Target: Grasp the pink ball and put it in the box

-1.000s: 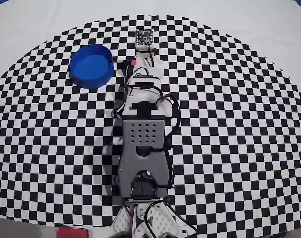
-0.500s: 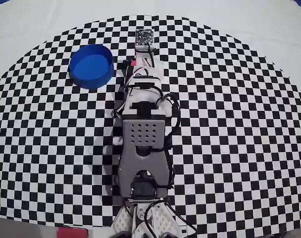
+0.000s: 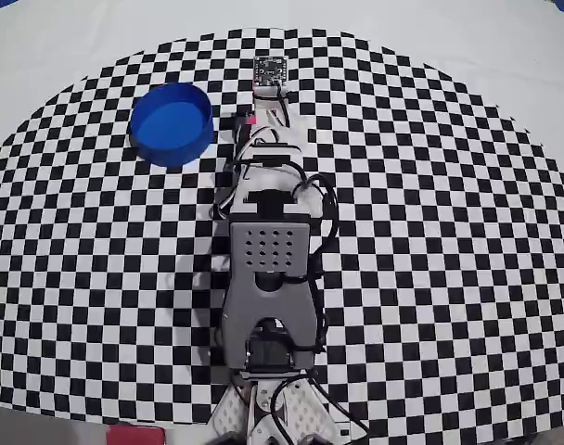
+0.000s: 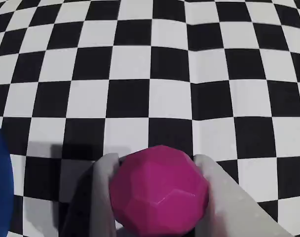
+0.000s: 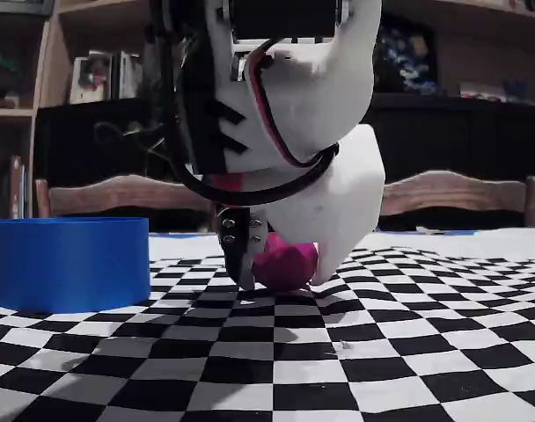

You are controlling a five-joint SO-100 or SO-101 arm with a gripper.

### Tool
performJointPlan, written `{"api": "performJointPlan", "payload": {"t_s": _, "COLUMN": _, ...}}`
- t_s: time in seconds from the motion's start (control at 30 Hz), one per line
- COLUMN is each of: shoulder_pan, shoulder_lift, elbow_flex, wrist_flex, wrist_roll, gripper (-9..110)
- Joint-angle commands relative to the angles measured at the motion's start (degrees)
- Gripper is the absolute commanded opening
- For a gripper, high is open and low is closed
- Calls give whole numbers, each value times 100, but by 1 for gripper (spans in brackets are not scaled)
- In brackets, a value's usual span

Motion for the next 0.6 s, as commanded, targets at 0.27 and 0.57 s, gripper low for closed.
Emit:
{"api": "performJointPlan", "payload": {"t_s": 0.27, "shoulder_pan": -26, "shoulder_lift": 176, "elbow_flex": -158, "wrist_flex": -53, "wrist_roll": 9, "gripper": 0}}
{"api": "performJointPlan", "payload": {"t_s": 0.57, "shoulder_pan": -18, "shoulder_lift": 562, "elbow_flex": -97, "wrist_flex": 0, "wrist_roll": 53, "gripper": 0}}
